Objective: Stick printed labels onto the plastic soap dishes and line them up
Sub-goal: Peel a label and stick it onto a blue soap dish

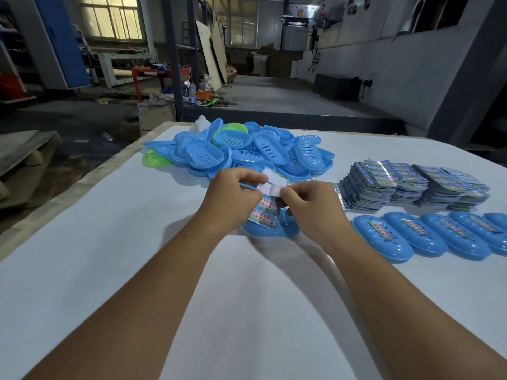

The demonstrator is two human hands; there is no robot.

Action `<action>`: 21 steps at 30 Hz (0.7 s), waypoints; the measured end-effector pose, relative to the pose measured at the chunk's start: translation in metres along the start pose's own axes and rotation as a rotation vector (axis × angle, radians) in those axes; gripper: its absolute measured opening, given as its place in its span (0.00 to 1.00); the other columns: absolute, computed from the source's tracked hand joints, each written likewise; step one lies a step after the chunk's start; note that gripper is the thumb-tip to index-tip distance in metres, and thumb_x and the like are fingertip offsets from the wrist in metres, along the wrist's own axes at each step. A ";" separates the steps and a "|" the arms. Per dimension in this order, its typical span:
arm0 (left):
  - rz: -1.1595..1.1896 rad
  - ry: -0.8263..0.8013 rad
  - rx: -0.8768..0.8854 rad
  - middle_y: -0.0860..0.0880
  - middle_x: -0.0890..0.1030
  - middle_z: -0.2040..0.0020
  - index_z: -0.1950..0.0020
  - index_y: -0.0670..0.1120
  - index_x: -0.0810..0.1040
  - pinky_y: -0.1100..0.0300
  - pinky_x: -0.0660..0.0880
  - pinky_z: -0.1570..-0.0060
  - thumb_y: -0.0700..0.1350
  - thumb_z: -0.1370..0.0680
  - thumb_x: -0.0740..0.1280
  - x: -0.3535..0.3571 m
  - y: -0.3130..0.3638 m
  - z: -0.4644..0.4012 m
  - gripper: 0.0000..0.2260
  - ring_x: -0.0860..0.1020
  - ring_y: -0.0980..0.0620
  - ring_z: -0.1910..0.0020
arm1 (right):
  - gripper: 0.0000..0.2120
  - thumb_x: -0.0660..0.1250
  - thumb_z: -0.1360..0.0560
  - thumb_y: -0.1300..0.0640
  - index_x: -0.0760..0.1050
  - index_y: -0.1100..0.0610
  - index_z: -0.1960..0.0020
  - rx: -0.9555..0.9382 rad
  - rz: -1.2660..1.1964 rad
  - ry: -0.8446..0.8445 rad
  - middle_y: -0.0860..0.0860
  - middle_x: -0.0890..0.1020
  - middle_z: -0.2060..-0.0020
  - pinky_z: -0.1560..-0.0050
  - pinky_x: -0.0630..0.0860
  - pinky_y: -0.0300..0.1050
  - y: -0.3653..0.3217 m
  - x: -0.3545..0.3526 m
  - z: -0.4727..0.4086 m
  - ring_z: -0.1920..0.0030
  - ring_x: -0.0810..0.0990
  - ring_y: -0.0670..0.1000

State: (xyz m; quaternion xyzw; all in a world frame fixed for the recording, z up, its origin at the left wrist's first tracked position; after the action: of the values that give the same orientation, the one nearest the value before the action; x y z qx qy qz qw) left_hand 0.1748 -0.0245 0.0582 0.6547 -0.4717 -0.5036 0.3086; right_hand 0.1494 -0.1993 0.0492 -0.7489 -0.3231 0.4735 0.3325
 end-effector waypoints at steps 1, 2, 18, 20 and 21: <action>-0.006 0.010 -0.001 0.56 0.84 0.53 0.55 0.57 0.83 0.68 0.79 0.54 0.35 0.26 0.69 -0.002 0.001 0.000 0.15 0.83 0.60 0.58 | 0.14 0.65 0.24 0.55 0.82 0.56 0.66 -0.008 0.036 0.003 0.55 0.83 0.68 0.61 0.77 0.51 0.000 -0.001 -0.001 0.67 0.80 0.56; -0.002 0.019 -0.003 0.57 0.83 0.54 0.54 0.57 0.83 0.70 0.77 0.58 0.34 0.26 0.68 -0.004 0.001 0.000 0.16 0.83 0.61 0.60 | 0.14 0.65 0.24 0.55 0.81 0.57 0.66 -0.020 0.078 0.006 0.55 0.82 0.69 0.60 0.77 0.52 0.000 -0.002 -0.001 0.66 0.79 0.56; -0.051 0.016 -0.109 0.54 0.85 0.51 0.57 0.58 0.83 0.58 0.81 0.55 0.33 0.25 0.63 -0.012 -0.017 -0.006 0.19 0.84 0.53 0.57 | 0.12 0.58 0.18 0.50 0.80 0.51 0.49 -0.055 0.501 0.027 0.48 0.84 0.53 0.51 0.77 0.51 0.004 -0.011 -0.004 0.52 0.79 0.55; -0.071 0.038 -0.128 0.53 0.84 0.50 0.54 0.56 0.83 0.57 0.81 0.51 0.34 0.25 0.63 -0.016 -0.020 -0.007 0.17 0.84 0.53 0.54 | 0.12 0.59 0.19 0.50 0.80 0.52 0.51 -0.052 0.486 0.036 0.48 0.84 0.54 0.53 0.77 0.51 0.005 -0.013 -0.004 0.53 0.79 0.55; -0.098 0.060 -0.132 0.54 0.84 0.51 0.52 0.55 0.84 0.56 0.81 0.49 0.35 0.25 0.63 -0.020 -0.021 -0.007 0.16 0.83 0.53 0.53 | 0.12 0.59 0.19 0.51 0.80 0.53 0.53 -0.048 0.468 0.040 0.49 0.84 0.56 0.53 0.78 0.51 0.005 -0.014 -0.004 0.55 0.79 0.55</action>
State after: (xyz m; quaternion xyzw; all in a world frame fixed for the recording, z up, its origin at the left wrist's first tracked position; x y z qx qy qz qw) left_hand 0.1868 0.0012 0.0493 0.6700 -0.3954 -0.5280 0.3404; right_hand 0.1493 -0.2142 0.0538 -0.8202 -0.1453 0.5151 0.2022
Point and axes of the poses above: each hand's wrist, its own z-axis away from the middle knuckle, its own x-axis out of the palm, y = z × x, the point moved 10 cm from there along -z, towards the middle knuckle
